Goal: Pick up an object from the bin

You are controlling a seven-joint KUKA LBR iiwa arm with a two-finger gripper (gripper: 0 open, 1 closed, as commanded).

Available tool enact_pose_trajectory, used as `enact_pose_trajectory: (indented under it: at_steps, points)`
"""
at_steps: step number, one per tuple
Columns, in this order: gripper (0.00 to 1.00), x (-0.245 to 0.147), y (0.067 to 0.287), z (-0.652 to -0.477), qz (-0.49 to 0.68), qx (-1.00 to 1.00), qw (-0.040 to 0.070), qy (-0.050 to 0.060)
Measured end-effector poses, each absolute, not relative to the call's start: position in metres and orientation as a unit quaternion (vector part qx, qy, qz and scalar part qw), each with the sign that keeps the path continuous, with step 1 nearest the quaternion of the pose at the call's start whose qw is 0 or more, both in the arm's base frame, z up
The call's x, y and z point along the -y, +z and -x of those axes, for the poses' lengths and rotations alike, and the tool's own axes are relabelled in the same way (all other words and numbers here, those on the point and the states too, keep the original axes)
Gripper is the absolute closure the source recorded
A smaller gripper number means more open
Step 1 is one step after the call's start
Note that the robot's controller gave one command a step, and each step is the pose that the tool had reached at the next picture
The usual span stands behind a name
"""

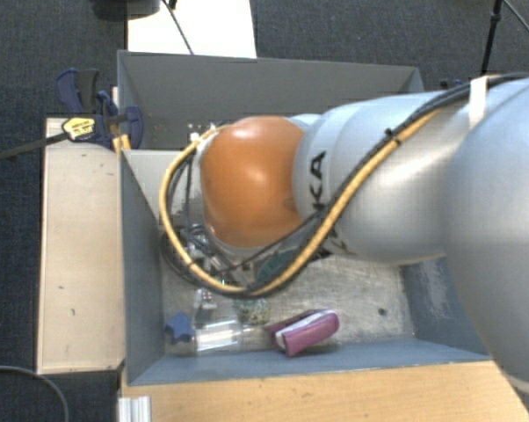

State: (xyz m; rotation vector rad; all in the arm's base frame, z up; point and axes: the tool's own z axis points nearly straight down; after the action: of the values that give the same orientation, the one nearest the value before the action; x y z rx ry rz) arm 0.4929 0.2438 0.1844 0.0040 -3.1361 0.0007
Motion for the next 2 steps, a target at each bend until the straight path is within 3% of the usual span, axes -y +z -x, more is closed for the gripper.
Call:
enact_pose_trajectory:
  at_steps: [1,2]
  points:
    - [0.0,-0.2479,0.101,-0.4841,-0.064,0.998,0.003,0.001]
    - [1.0,-0.2481,0.105,-0.4861,-0.061,0.998,0.0,0.0]
